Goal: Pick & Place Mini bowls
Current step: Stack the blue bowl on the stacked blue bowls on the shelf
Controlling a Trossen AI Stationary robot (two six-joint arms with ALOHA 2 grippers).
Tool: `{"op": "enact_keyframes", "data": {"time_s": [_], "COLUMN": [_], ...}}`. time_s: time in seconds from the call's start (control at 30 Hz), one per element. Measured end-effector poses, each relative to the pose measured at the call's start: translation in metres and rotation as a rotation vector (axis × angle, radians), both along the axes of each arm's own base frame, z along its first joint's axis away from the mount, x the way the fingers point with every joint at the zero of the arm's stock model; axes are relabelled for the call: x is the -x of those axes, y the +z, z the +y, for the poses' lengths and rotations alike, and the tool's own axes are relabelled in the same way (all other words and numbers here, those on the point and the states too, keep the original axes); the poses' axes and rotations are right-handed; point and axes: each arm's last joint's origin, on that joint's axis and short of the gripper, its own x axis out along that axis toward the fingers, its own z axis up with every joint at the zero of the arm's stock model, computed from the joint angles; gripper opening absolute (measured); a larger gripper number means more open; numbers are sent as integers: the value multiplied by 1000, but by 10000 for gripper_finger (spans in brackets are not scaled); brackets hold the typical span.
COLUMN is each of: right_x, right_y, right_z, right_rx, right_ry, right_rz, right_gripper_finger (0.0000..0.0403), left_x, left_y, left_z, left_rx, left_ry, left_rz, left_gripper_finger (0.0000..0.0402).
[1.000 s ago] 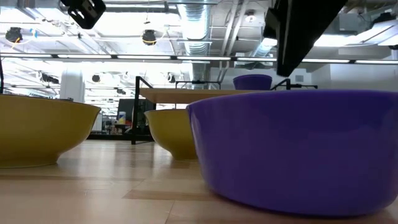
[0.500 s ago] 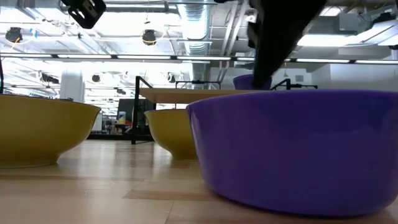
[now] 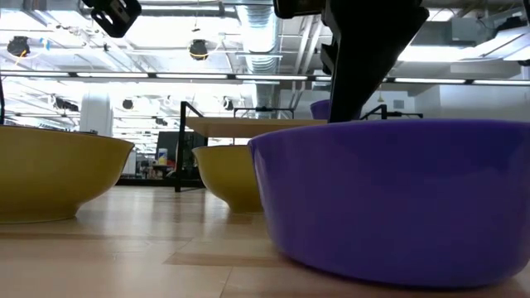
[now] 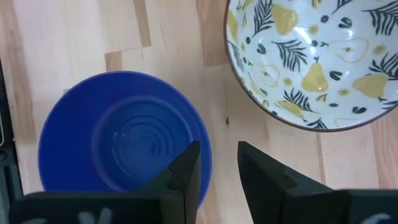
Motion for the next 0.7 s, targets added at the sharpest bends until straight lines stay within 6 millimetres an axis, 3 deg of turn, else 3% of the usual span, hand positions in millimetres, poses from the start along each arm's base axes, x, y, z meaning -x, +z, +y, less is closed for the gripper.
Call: {"op": "enact_keyframes", "data": {"time_s": [0.53,0.7], "right_x": [0,3], "right_y": [0,-11], "right_z": [0,1], "right_rx": [-2,-19], "right_ry": [3,-30], "right_rz": [-5,3], "right_gripper_finger": [95,95], "left_x": [0,0], "left_y": [0,0], "left_z": [0,0], "left_rx": [0,1], "left_ry": [0,0], "left_rz": [0,-2], "left_gripper_finger": [154,154]}}
